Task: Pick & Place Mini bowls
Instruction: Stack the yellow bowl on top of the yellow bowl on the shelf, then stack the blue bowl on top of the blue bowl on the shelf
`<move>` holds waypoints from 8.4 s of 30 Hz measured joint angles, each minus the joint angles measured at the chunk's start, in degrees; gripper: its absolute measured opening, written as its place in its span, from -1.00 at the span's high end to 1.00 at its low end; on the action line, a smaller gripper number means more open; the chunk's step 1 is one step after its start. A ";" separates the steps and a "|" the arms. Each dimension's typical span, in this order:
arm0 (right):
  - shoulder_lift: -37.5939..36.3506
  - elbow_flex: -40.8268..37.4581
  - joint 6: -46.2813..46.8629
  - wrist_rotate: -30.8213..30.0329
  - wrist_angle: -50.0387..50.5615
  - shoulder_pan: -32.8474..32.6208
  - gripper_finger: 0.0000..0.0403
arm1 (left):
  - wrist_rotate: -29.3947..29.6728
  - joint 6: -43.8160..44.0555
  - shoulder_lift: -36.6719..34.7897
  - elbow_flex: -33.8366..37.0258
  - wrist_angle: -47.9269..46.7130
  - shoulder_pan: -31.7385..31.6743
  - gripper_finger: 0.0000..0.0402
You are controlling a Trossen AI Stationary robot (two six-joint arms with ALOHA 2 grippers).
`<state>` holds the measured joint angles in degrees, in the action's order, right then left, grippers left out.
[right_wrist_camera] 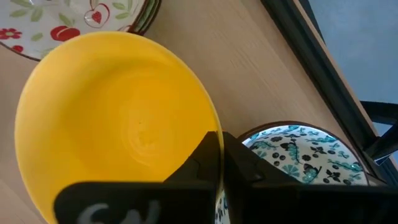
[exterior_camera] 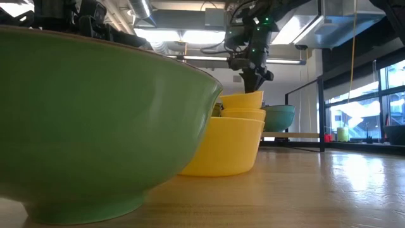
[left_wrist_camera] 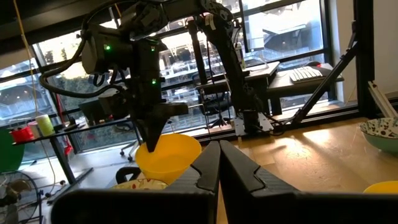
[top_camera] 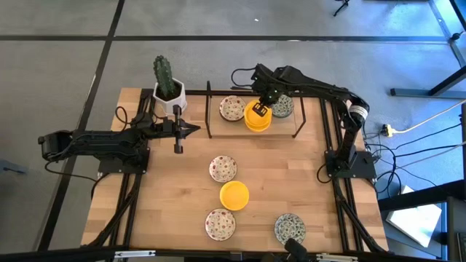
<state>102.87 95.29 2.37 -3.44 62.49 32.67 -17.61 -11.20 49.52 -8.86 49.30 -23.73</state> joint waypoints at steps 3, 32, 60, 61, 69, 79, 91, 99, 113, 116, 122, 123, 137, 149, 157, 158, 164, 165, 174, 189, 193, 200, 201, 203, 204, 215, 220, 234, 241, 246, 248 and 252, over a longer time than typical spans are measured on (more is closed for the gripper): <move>0.00 0.00 0.12 0.01 -0.01 -0.02 0.95 | 0.02 -0.02 -0.02 0.00 -0.01 0.00 0.97; 0.20 -4.90 -1.64 -2.38 -2.39 -0.68 0.90 | 0.02 0.02 -0.01 0.00 -0.02 0.00 0.97; -11.07 0.30 -4.37 -8.90 3.03 -4.73 0.27 | 0.00 -0.06 -0.01 0.00 -0.14 0.01 0.97; -13.66 0.31 -4.38 -8.98 2.78 -5.62 0.28 | 0.00 -0.05 -0.02 0.00 -0.30 0.01 0.97; -32.80 0.07 1.29 -12.13 7.78 -17.63 0.36 | 0.00 -0.04 -0.02 0.00 -0.35 0.01 0.97; -48.60 -11.31 18.15 -11.85 11.86 -36.60 0.37 | 0.00 0.02 -0.02 0.00 -0.30 0.00 0.97; -55.33 -48.15 24.68 3.67 -17.02 -48.85 0.37 | 0.00 0.07 -0.02 0.00 -0.28 0.01 0.97; -48.09 -53.19 27.30 10.97 -23.10 -49.86 0.37 | 0.01 0.09 -0.02 0.00 -0.26 0.01 0.97; -44.85 -50.56 22.67 10.56 -24.52 -49.86 0.37 | 0.00 0.07 -0.02 0.00 -0.31 0.00 0.97; -43.77 -50.56 22.44 10.56 -24.53 -49.87 0.37 | 0.00 0.09 -0.02 0.00 -0.42 0.01 0.97; -38.72 -50.56 19.29 10.58 -24.62 -49.88 0.37 | 0.00 0.06 -0.02 0.00 -0.66 0.00 0.97; -37.53 -50.59 18.60 10.58 -24.86 -49.88 0.37 | 0.00 0.02 0.00 0.00 -0.67 0.00 0.97; -26.82 -50.62 19.66 18.35 -32.80 -54.86 0.37 | 0.01 0.00 -0.02 0.00 -0.66 0.01 0.97; -24.67 -43.34 20.91 12.41 -33.43 -67.25 0.37 | 0.00 0.02 -0.01 0.00 -0.68 0.01 0.97; -19.05 -41.68 20.30 7.83 -33.30 -71.49 0.22 | 0.00 0.05 0.00 0.00 -0.70 0.02 0.97; -18.73 -41.52 19.71 7.16 -33.33 -71.68 0.16 | 0.01 0.10 -0.01 0.00 -0.69 0.00 0.97; -18.56 -41.44 18.28 3.89 -30.86 -71.82 -0.21 | 0.00 0.07 -0.01 0.00 -0.70 0.02 0.97; -18.56 -41.44 18.85 3.80 -29.85 -71.82 -0.25 | 0.00 0.07 -0.02 0.00 -0.70 0.01 0.97; -14.60 -42.60 19.68 4.11 -29.62 -72.11 -0.33 | 0.00 0.04 -0.02 0.00 -0.70 0.00 0.97; -11.82 -42.66 21.97 5.16 -29.59 -71.35 0.15 | 0.01 0.07 -0.02 -0.01 -0.70 0.01 0.97; -11.85 -42.66 22.71 6.57 -28.07 -70.42 0.50 | 0.02 0.07 0.00 0.00 -0.68 0.02 0.97; -12.04 -42.25 19.55 9.77 -26.65 -68.57 0.92 | 0.00 0.07 -0.02 0.00 -0.70 0.02 0.97; -11.98 -41.83 18.05 9.41 -26.26 -68.19 0.90 | 0.00 0.07 -0.02 -0.01 -0.70 0.02 0.97; -12.10 -40.62 13.91 7.23 -25.11 -67.41 0.87 | 0.02 0.07 -0.02 -0.02 -0.68 0.00 0.97; -12.30 -39.86 11.73 5.91 -24.32 -66.95 0.86 | 0.00 0.03 -0.02 0.00 -0.70 0.02 0.97; -25.08 -30.07 4.01 -1.02 -16.72 -56.64 0.93 | 0.01 0.00 -0.01 -0.02 -0.68 0.00 0.97; -31.74 -28.34 0.95 2.46 -12.57 -52.44 0.93 | 0.00 -0.04 0.00 -0.02 -0.70 0.02 0.97; -64.18 -49.61 7.92 -1.82 -26.72 -47.87 0.93 | 0.02 -0.07 -0.02 -0.02 -0.68 0.00 0.97; -73.04 -60.60 17.99 -9.30 -27.07 -47.87 0.93 | 0.00 -0.07 -0.02 -0.02 -0.68 0.02 0.97; -74.14 -63.01 20.27 -9.52 -28.22 -47.87 0.93 | 0.01 -0.07 -0.02 -0.02 -0.67 0.01 0.97; -73.75 -62.46 19.76 -10.12 -29.18 -47.87 0.93 | 0.00 -0.07 -0.02 -0.02 -0.66 0.00 0.97; -71.25 -56.85 16.93 -13.46 -30.88 -47.00 0.93 | 0.00 -0.07 0.00 -0.02 -0.66 0.00 0.97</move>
<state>31.62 38.44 19.30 -16.90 31.61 -14.34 -17.61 -11.27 49.52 -8.88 48.64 -23.72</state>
